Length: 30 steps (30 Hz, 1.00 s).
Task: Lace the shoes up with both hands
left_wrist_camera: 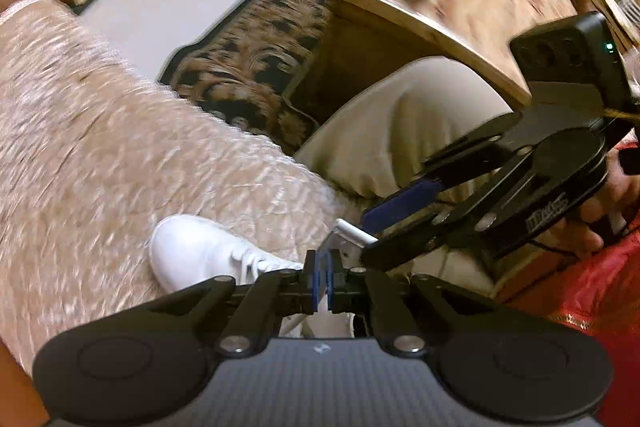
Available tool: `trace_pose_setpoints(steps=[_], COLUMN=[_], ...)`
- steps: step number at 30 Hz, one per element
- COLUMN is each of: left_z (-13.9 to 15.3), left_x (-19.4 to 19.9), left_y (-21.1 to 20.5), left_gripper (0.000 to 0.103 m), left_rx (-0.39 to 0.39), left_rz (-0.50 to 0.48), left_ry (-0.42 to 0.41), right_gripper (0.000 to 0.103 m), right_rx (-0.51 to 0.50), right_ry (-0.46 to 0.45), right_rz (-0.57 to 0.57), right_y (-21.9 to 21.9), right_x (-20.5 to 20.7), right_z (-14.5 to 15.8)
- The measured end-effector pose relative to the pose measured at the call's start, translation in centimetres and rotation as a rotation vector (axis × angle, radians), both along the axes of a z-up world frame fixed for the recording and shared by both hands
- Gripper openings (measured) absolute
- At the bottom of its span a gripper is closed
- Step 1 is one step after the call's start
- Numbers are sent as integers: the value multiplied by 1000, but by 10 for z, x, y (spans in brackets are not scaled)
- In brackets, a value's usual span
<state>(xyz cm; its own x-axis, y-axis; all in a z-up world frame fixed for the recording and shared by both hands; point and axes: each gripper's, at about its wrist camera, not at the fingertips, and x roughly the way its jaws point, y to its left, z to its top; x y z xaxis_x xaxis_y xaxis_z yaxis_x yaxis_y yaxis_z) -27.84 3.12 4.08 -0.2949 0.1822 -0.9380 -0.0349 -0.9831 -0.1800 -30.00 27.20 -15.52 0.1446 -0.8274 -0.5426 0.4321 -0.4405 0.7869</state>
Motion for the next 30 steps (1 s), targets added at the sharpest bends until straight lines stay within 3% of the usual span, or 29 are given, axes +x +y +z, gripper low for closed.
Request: trace_pose_setpoints(steps=[3, 6, 8, 10, 15, 24, 28, 30], left_z=[-3, -7, -9, -12, -11, -10, -10, -11], left_x=[15, 29, 39, 49, 54, 58, 63, 65], left_y=[-2, -3, -5, -6, -6, -2, -5, -5], left_gripper=[4, 4, 4, 3, 3, 3, 2, 2], left_rx=[16, 37, 51, 65, 49, 36, 48, 52], left_rz=[79, 153, 203, 252, 277, 302, 330, 340], left_ry=[50, 99, 132, 164, 179, 198, 208, 214], right_gripper=[49, 49, 46, 32, 32, 30, 9, 7], right_rx=[-97, -98, -59, -52, -110, -93, -143, -163], right_ry=[-55, -180, -247, -304, -553, -570, -597, -605], right_rz=[-70, -221, -202, -152, -208, -199, -189, -186], right_y=[17, 38, 33, 21, 12, -6, -9, -10], right_x=[-13, -32, -32, -23, -18, -10, -8, -7], right_z=[-2, -23, -36, -44, -71, -78, -80, -81])
